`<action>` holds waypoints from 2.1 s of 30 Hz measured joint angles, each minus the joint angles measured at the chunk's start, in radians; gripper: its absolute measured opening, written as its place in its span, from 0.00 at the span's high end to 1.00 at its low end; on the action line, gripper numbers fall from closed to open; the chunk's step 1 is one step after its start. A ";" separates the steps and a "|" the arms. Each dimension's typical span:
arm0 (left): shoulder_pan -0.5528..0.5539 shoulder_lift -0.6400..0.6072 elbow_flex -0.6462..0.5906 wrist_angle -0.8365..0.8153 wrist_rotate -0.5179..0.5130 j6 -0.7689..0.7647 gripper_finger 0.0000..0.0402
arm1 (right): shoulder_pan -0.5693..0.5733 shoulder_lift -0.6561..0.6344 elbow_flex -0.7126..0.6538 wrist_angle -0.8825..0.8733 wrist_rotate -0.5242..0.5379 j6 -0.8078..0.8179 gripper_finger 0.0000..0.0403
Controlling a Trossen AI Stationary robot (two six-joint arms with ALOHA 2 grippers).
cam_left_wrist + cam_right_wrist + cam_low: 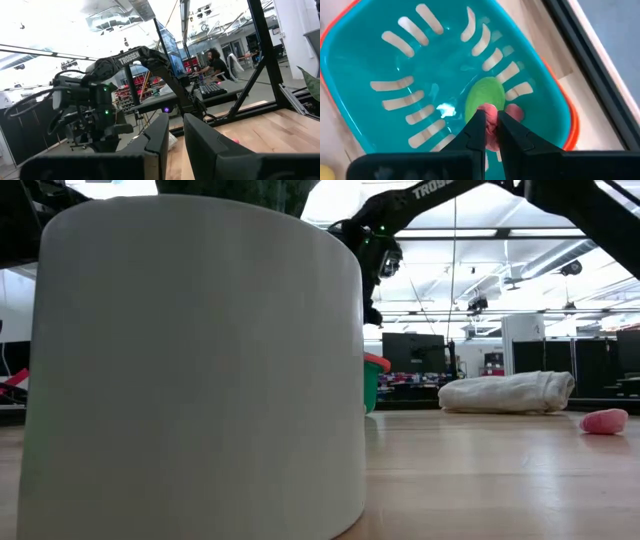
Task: Pick and placing Produce into tupperware
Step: Put the peach toy into the bin
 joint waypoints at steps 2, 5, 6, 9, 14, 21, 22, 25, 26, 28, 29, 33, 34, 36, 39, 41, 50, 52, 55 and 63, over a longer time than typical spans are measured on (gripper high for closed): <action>0.000 0.000 0.000 0.000 0.000 0.000 0.89 | -0.005 0.000 -0.011 0.005 0.000 0.000 0.94; 0.000 0.000 0.000 0.000 0.000 0.000 0.89 | -0.008 0.000 -0.025 0.017 0.003 0.000 0.94; 0.000 0.000 0.000 0.000 0.000 0.000 0.89 | -0.008 0.000 -0.027 0.018 0.003 -0.001 0.94; 0.000 0.000 0.000 0.000 0.000 0.000 0.89 | -0.005 0.000 -0.026 0.018 0.002 -0.009 0.90; 0.000 0.000 0.000 0.000 0.000 0.000 0.89 | -0.006 0.000 -0.003 0.018 0.000 -0.019 0.76; 0.000 0.000 0.000 0.000 0.000 0.000 0.89 | -0.005 0.000 0.012 0.010 -0.004 -0.022 0.51; 0.000 0.000 0.000 0.000 0.000 0.000 0.89 | -0.005 0.000 0.015 0.001 -0.005 -0.020 0.48; 0.000 0.000 0.000 0.000 0.000 0.000 0.89 | -0.005 -0.004 0.028 -0.075 -0.005 -0.016 0.39; 0.000 0.000 0.000 0.000 0.000 0.000 0.89 | -0.005 -0.008 0.034 -0.106 -0.005 -0.016 0.37; 0.000 0.000 0.000 0.000 0.000 0.000 0.89 | -0.005 -0.031 0.041 -0.171 -0.004 -0.013 0.34; 0.000 0.000 0.000 0.000 0.000 0.000 0.89 | -0.005 -0.047 0.042 -0.201 -0.004 -0.006 0.33; 0.000 0.000 0.000 0.000 0.000 0.000 0.89 | 0.004 -0.134 0.032 -0.295 0.000 0.000 0.33; 0.000 0.000 0.000 0.000 0.000 0.000 0.89 | 0.009 -0.159 0.029 -0.310 0.001 0.000 0.33; 0.000 0.000 0.000 0.000 0.000 0.000 0.89 | 0.016 -0.224 0.020 -0.331 0.002 0.000 0.34; 0.000 0.000 0.000 0.000 0.000 0.000 0.89 | 0.034 -0.336 -0.013 -0.376 0.000 -0.015 0.36; 0.000 0.000 0.000 -0.001 0.000 0.000 0.89 | 0.053 -0.421 -0.057 -0.393 0.001 -0.023 0.37; 0.000 0.002 0.000 -0.001 0.000 0.000 0.89 | 0.197 -0.812 -0.346 -0.394 0.002 0.161 0.39; 0.000 0.001 0.000 -0.001 0.000 0.000 0.89 | 0.244 -0.879 -0.411 -0.390 0.011 0.226 0.39; 0.000 0.001 0.000 -0.001 0.000 0.000 0.89 | 0.323 -0.960 -0.502 -0.387 0.032 0.322 0.39; 0.000 0.001 0.000 0.003 0.000 0.000 0.89 | 0.524 -1.034 -0.672 -0.364 0.057 0.550 0.39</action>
